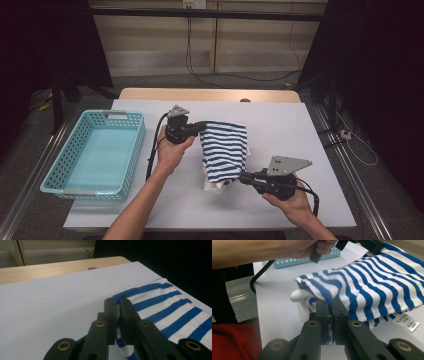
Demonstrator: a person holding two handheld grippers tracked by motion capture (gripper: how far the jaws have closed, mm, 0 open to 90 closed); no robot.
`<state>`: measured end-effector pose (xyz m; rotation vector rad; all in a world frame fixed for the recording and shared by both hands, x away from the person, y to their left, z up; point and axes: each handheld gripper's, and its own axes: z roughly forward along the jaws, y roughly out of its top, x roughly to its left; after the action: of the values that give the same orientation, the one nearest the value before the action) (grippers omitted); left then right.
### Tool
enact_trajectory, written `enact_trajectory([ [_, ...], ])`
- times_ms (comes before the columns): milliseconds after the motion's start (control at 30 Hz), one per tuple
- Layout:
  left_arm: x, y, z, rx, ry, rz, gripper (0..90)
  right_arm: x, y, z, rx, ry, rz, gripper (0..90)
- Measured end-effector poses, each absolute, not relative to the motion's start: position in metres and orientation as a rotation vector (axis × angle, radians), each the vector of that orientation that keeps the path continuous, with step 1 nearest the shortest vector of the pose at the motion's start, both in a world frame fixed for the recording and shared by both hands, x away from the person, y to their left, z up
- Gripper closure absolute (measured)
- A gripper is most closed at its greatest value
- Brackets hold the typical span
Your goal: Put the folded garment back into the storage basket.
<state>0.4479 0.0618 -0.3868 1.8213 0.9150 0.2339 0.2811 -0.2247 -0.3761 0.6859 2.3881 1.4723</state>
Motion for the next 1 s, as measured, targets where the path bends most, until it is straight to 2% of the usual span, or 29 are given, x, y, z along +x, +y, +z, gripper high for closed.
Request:
enact_trajectory([
  [200, 0.447, 0.068, -0.383, 1.798, 0.934, 0.225, 85.1, 0.284, -0.218, -0.372, 0.669, 2.386, 1.489, 86.2],
  [433, 0.453, 0.079, -0.371, 1.812, 0.934, 0.279, 85.1, 0.292, -0.207, -0.368, 0.656, 2.392, 1.500, 86.1],
  [567, 0.454, 0.085, -0.360, 1.759, 0.950, 0.283, 85.1, 0.295, -0.198, -0.357, 0.623, 2.377, 1.508, 86.2],
  [1000, 0.457, 0.098, -0.340, 1.746, 0.955, 0.315, 85.1, 0.298, -0.183, -0.339, 0.563, 2.339, 1.546, 86.2],
])
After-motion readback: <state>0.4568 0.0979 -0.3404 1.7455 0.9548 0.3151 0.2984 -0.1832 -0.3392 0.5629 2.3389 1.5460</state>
